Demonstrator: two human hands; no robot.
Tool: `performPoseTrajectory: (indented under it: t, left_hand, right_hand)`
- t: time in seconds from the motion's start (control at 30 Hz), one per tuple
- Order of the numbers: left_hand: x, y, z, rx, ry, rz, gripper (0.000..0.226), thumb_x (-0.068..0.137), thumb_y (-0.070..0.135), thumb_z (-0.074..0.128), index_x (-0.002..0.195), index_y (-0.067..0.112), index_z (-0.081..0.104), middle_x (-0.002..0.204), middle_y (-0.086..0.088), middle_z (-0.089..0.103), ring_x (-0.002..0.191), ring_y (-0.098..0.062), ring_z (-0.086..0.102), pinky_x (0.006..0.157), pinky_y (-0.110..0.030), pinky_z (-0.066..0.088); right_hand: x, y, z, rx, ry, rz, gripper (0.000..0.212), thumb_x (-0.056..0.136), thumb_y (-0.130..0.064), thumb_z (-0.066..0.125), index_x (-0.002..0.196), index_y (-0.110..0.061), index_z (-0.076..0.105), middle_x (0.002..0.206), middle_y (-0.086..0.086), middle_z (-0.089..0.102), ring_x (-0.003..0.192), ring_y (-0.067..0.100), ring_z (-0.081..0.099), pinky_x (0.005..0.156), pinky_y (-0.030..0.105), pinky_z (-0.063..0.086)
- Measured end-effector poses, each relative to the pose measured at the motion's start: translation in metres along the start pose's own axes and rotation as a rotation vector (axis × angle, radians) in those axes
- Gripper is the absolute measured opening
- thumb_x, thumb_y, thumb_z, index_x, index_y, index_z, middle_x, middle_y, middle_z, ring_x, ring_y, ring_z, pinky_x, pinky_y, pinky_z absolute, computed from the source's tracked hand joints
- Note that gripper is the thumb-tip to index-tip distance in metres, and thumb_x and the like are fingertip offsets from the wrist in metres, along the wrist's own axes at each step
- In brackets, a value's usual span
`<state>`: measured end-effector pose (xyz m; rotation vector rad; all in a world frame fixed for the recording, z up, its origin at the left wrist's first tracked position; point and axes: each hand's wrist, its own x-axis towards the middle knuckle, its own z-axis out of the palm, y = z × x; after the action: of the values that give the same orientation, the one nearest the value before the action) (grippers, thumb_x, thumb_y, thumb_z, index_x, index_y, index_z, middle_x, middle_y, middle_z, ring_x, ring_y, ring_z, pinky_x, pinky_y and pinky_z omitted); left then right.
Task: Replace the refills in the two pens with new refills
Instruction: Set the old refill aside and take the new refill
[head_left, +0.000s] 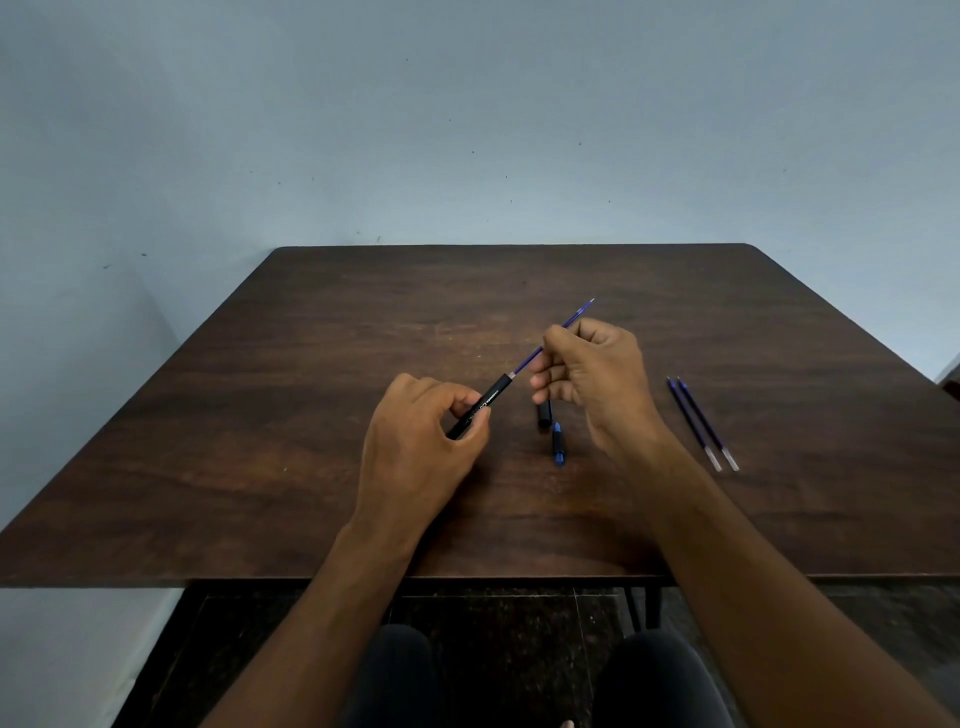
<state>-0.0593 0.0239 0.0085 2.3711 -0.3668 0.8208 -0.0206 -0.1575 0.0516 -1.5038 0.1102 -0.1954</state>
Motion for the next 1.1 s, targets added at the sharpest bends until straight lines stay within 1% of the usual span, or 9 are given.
performPoseTrajectory:
  t: [0.2, 0.37, 0.57, 0.67, 0.77, 0.83, 0.9, 0.97, 1.1]
  left_hand:
    - [-0.001, 0.001, 0.0, 0.001, 0.02, 0.008, 0.01, 0.081, 0.02, 0.082, 0.088, 0.017, 0.076, 0.079, 0.009, 0.067, 0.078, -0.01, 0.052, 0.069, -0.018, 0.039]
    - [-0.002, 0.001, -0.002, -0.003, 0.025, 0.013, 0.01, 0.081, 0.019, 0.082, 0.087, 0.015, 0.076, 0.08, 0.007, 0.069, 0.078, -0.011, 0.053, 0.069, -0.019, 0.04]
    - [-0.003, -0.001, -0.001, 0.003, 0.02, 0.029, 0.01, 0.082, 0.021, 0.08, 0.089, 0.016, 0.075, 0.081, 0.008, 0.069, 0.079, -0.009, 0.053, 0.069, -0.013, 0.038]
    - [-0.003, -0.002, -0.001, 0.0, 0.027, 0.031, 0.01, 0.081, 0.02, 0.081, 0.089, 0.016, 0.075, 0.081, 0.008, 0.068, 0.078, -0.009, 0.052, 0.07, -0.01, 0.036]
    - [-0.002, -0.001, -0.001, -0.012, 0.04, 0.024, 0.01, 0.08, 0.019, 0.082, 0.088, 0.016, 0.076, 0.08, 0.008, 0.068, 0.078, -0.008, 0.05, 0.069, -0.011, 0.037]
    - [-0.002, 0.0, -0.001, -0.016, 0.044, 0.018, 0.01, 0.08, 0.019, 0.082, 0.088, 0.016, 0.076, 0.079, 0.009, 0.068, 0.077, -0.007, 0.049, 0.069, -0.011, 0.036]
    - [-0.002, 0.0, 0.0, -0.017, 0.037, 0.009, 0.01, 0.081, 0.02, 0.082, 0.088, 0.017, 0.076, 0.08, 0.01, 0.068, 0.078, -0.008, 0.05, 0.069, -0.013, 0.036]
    - [-0.002, 0.0, 0.0, -0.006, 0.031, 0.011, 0.01, 0.082, 0.022, 0.082, 0.09, 0.018, 0.076, 0.08, 0.01, 0.068, 0.078, -0.009, 0.051, 0.069, -0.018, 0.039]
    - [-0.001, -0.001, 0.0, -0.001, 0.032, 0.031, 0.012, 0.083, 0.022, 0.082, 0.093, 0.018, 0.077, 0.084, 0.009, 0.07, 0.079, -0.011, 0.054, 0.07, -0.032, 0.048]
  right_hand:
    - [-0.007, 0.008, 0.007, 0.001, -0.073, 0.018, 0.011, 0.091, -0.004, 0.061, 0.082, 0.0, 0.065, 0.07, 0.016, 0.07, 0.056, 0.024, 0.064, 0.052, 0.036, 0.059]
    - [-0.011, 0.014, 0.011, -0.003, -0.11, 0.035, 0.012, 0.092, -0.005, 0.062, 0.082, -0.001, 0.067, 0.065, 0.011, 0.07, 0.054, 0.021, 0.065, 0.05, 0.033, 0.058]
    - [-0.014, 0.02, 0.011, -0.003, -0.142, 0.047, 0.01, 0.091, -0.005, 0.064, 0.082, -0.002, 0.067, 0.067, 0.012, 0.07, 0.056, 0.024, 0.065, 0.053, 0.036, 0.058]
    - [-0.014, 0.019, 0.01, 0.013, -0.155, 0.063, 0.011, 0.091, -0.005, 0.064, 0.086, 0.003, 0.067, 0.066, 0.012, 0.069, 0.056, 0.024, 0.064, 0.053, 0.036, 0.058]
    - [-0.013, 0.016, 0.007, 0.045, -0.166, 0.085, 0.017, 0.092, -0.007, 0.066, 0.092, 0.01, 0.066, 0.067, 0.013, 0.069, 0.056, 0.023, 0.064, 0.051, 0.035, 0.057]
    - [-0.014, 0.013, 0.004, 0.086, -0.157, 0.078, 0.016, 0.092, -0.01, 0.069, 0.089, 0.005, 0.068, 0.07, 0.015, 0.068, 0.056, 0.024, 0.064, 0.051, 0.035, 0.057]
    - [-0.014, 0.011, 0.001, 0.12, -0.113, 0.04, 0.016, 0.091, -0.013, 0.072, 0.089, 0.002, 0.07, 0.072, 0.016, 0.068, 0.058, 0.024, 0.064, 0.052, 0.035, 0.057]
    - [-0.013, 0.009, -0.002, 0.136, -0.068, -0.009, 0.014, 0.091, -0.013, 0.072, 0.091, 0.002, 0.073, 0.073, 0.013, 0.071, 0.06, 0.022, 0.066, 0.055, 0.034, 0.059]
    - [-0.014, 0.006, -0.006, 0.126, -0.069, -0.056, 0.01, 0.089, -0.009, 0.073, 0.089, 0.001, 0.075, 0.072, 0.012, 0.073, 0.059, 0.021, 0.067, 0.055, 0.032, 0.059]
